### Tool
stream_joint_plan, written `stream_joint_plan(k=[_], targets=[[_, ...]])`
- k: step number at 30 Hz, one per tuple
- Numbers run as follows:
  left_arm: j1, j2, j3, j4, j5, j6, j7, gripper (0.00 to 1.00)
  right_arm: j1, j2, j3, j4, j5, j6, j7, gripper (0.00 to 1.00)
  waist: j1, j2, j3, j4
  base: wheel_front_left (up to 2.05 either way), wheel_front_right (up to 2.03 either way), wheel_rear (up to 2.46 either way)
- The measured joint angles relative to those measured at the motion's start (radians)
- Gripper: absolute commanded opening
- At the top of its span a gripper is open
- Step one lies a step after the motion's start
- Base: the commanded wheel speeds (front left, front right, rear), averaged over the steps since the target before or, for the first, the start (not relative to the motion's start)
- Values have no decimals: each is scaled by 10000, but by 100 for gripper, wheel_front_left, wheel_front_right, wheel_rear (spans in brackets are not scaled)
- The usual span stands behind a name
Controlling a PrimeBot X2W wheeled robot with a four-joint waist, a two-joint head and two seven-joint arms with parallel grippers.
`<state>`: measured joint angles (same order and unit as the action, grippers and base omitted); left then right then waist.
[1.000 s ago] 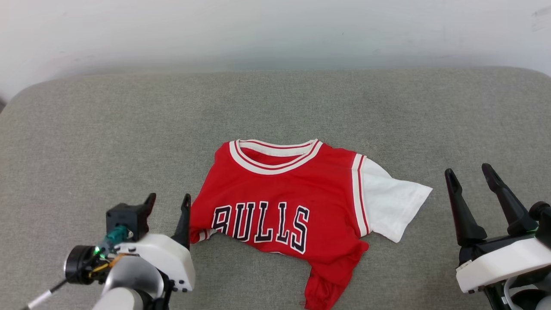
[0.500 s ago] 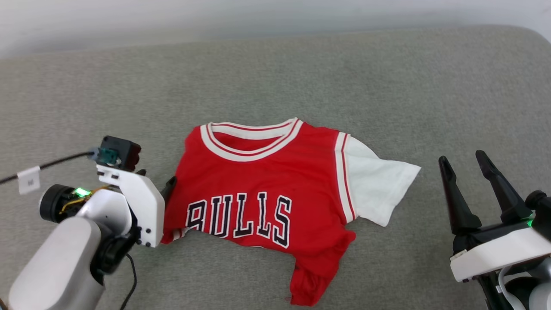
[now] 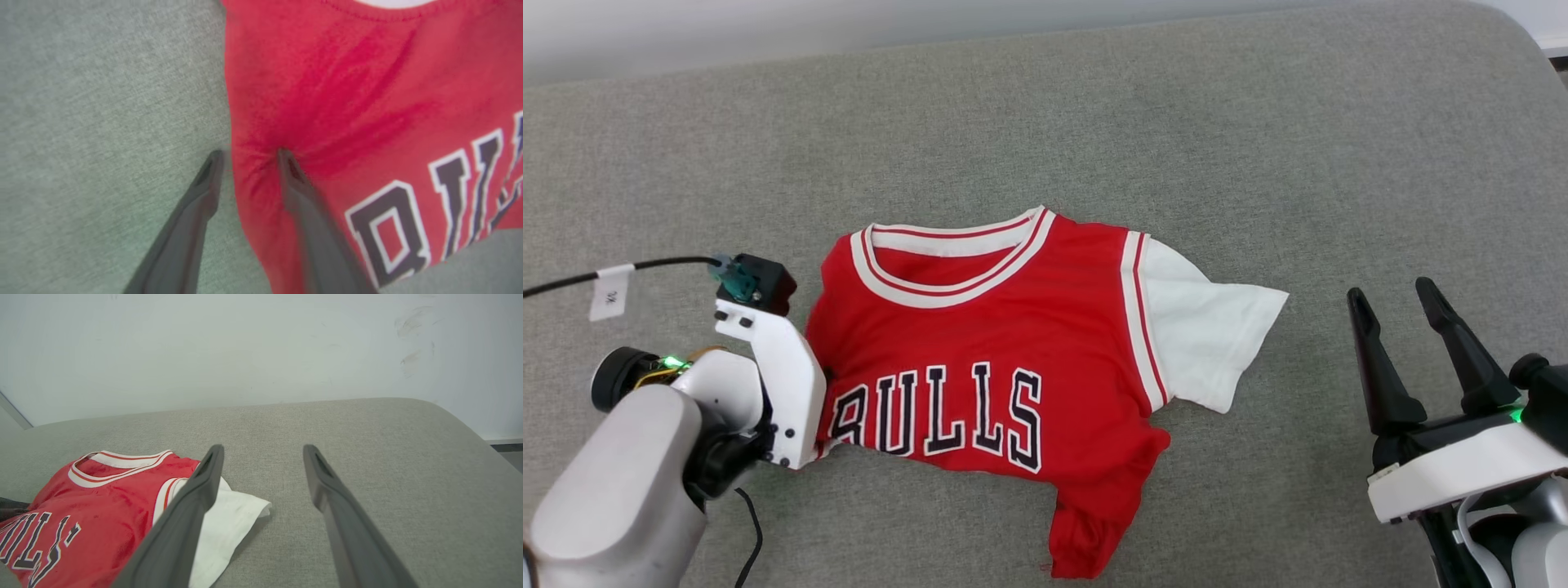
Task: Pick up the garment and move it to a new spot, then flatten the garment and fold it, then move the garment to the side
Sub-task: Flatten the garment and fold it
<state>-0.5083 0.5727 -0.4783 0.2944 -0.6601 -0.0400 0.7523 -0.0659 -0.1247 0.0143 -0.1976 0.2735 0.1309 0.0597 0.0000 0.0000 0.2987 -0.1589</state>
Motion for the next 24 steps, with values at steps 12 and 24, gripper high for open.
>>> stream_joint_plan(k=[12, 24], targets=[[-933, -558, -637, -1035, 2642, 1164, -3053, 0, 35, 25, -255, 56, -77, 0, 81, 100, 0, 0, -474, 289, 0, 0, 0], [-155, -2575, -3394, -1850, 3666, 803, -3522, 0, 283, 125, -362, -330, -244, 2, 422, 100, 0, 0, -895, 538, 0, 0, 0]])
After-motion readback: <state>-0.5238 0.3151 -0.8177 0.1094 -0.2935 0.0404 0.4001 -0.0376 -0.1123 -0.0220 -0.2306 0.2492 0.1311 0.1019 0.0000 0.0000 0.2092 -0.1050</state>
